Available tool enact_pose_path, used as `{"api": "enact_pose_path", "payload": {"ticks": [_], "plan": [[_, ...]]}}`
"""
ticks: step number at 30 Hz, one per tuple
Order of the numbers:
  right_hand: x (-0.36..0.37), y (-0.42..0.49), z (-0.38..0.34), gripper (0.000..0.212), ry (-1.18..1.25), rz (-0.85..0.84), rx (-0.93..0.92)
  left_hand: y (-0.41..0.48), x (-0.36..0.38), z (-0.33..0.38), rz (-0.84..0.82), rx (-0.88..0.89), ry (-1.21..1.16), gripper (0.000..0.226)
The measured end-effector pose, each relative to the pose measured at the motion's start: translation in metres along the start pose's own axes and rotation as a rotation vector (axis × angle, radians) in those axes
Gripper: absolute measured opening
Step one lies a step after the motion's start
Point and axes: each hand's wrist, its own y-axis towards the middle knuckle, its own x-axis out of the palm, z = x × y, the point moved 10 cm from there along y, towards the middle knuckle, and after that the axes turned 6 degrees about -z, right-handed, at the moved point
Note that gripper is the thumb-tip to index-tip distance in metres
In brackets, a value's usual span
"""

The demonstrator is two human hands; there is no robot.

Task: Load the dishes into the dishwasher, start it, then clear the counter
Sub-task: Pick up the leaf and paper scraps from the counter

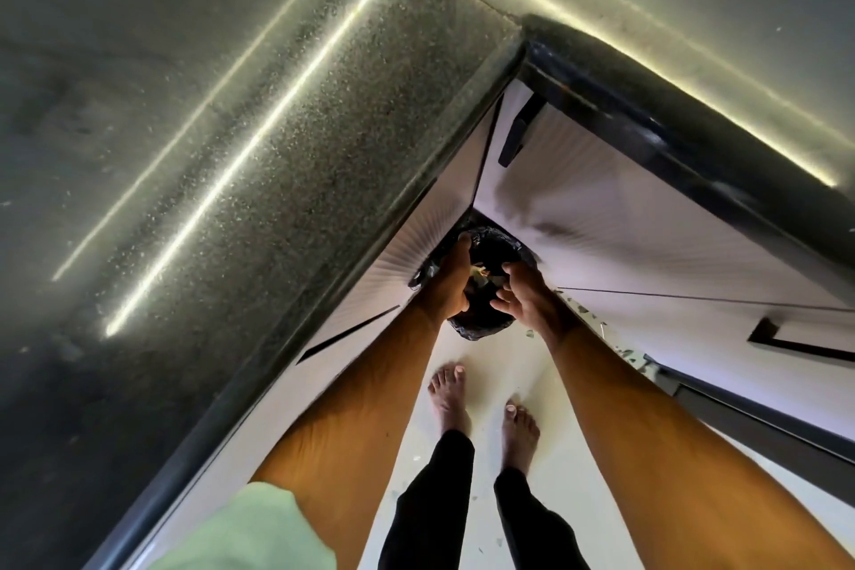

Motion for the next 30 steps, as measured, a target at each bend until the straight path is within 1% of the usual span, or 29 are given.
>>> {"api": "enact_pose_path", "payload": {"ticks": [2,5,7,9,10,13,17,20,22,24,26,27,28,29,30], "plan": [[-0.004,-0.005,0.0,0.038,0.032,0.025,-0.018,-0.009,0.0,0.004,0.004,0.05,0.036,0.071],[-0.008,-0.032,-0.012,0.037,0.026,0.047,-0.12,-0.034,-0.001,0.022,0.061,0.254,0.229,0.057],[-0.005,-0.066,-0.027,0.038,0.02,0.026,-0.245,-0.061,0.003,0.029,0.102,0.339,0.322,0.048],[0.0,-0.117,-0.049,0.036,0.004,0.026,-0.417,-0.089,0.007,0.031,0.102,0.374,0.321,0.035],[0.0,-0.147,-0.06,0.037,-0.022,0.053,-0.511,-0.104,0.009,0.033,0.083,0.402,0.318,0.029],[-0.001,-0.244,-0.092,0.044,-0.118,0.118,-0.773,-0.191,0.031,0.054,-0.018,0.598,0.392,0.032],[-0.001,-0.366,-0.135,0.046,-0.132,0.129,-1.069,-0.341,0.057,0.095,-0.071,0.907,0.352,0.017],[-0.011,-0.436,-0.165,0.044,-0.142,0.141,-1.25,-0.416,0.083,0.122,-0.084,1.086,0.495,0.018],[-0.029,-0.471,-0.184,0.042,-0.17,0.224,-1.364,-0.443,0.106,0.137,-0.056,1.186,0.608,0.017],[-0.056,-0.496,-0.2,0.043,-0.214,0.359,-1.459,-0.458,0.134,0.148,-0.022,1.301,0.728,0.016],[-0.092,-0.513,-0.207,0.047,-0.272,0.528,-1.51,-0.461,0.16,0.156,0.034,1.434,0.843,0.017],[-0.115,-0.517,-0.206,0.046,-0.301,0.628,-1.511,-0.456,0.172,0.159,0.082,1.49,0.919,0.023],[-0.142,-0.518,-0.202,0.044,-0.327,0.723,-1.492,-0.446,0.183,0.163,0.16,1.521,1.021,0.035],[-0.171,-0.515,-0.198,0.041,-0.35,0.81,-1.441,-0.432,0.19,0.167,0.262,1.514,1.132,0.052],[-0.201,-0.509,-0.191,0.039,-0.377,0.893,-1.358,-0.416,0.193,0.172,0.361,1.468,1.219,0.069]]}}
